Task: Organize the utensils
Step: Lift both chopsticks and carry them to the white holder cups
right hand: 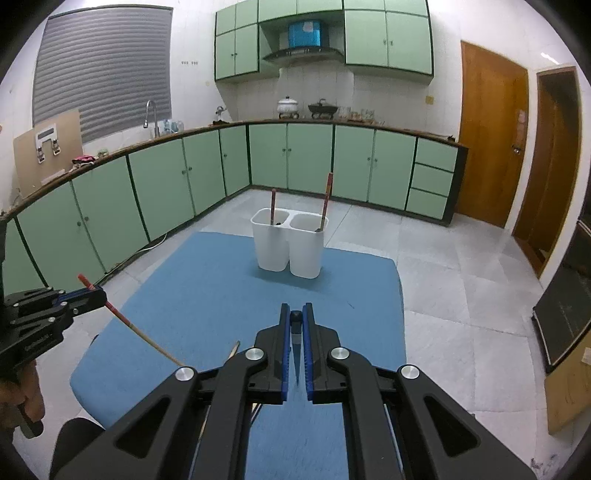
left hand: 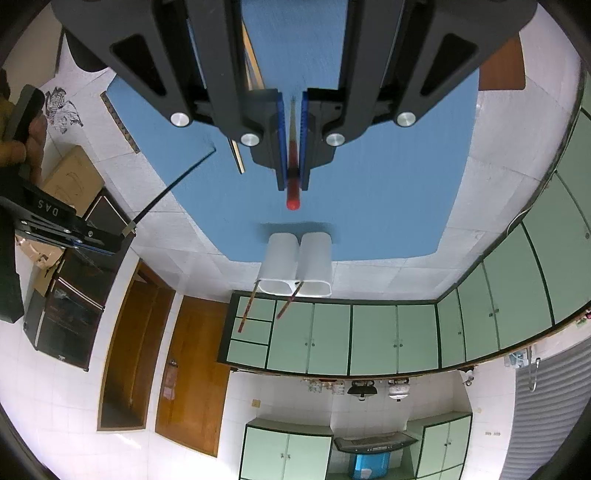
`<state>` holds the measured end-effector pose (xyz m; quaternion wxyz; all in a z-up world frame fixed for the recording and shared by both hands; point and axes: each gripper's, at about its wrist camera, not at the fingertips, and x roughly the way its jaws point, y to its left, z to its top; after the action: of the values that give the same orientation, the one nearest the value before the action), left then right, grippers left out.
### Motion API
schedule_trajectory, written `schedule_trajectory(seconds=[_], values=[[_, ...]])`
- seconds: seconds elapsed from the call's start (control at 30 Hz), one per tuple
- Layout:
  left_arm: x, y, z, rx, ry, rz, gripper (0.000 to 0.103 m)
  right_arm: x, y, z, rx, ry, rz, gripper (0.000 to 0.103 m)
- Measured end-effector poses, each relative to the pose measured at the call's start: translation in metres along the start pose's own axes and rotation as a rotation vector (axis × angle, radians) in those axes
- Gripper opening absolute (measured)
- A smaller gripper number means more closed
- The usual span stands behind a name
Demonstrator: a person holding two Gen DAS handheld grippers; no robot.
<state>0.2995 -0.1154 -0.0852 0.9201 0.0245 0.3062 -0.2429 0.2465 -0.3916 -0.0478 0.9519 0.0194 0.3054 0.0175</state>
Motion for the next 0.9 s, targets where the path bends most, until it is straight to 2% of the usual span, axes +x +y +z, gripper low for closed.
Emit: schedule_trajectory(seconds=[0.5, 0.73, 0.9], values=[[0.006, -0.001, 0.066, 0.039, -0.022, -0.004, 0.005, -0.007, 0.003, 0.074, -0.069, -0.001, 0.021, 0.006], [0.015, 0.001, 0.119, 0.049, -0.075, 0.02, 0.005, 0.001, -0.005, 0.129, -0.037, -0.042, 0.028, 0.006], [0.022, 0.002, 0.167, 0.047, -0.141, 0.046, 0.005, 0.013, -0.009, 0.168, -0.001, -0.074, 0.04, 0.006]])
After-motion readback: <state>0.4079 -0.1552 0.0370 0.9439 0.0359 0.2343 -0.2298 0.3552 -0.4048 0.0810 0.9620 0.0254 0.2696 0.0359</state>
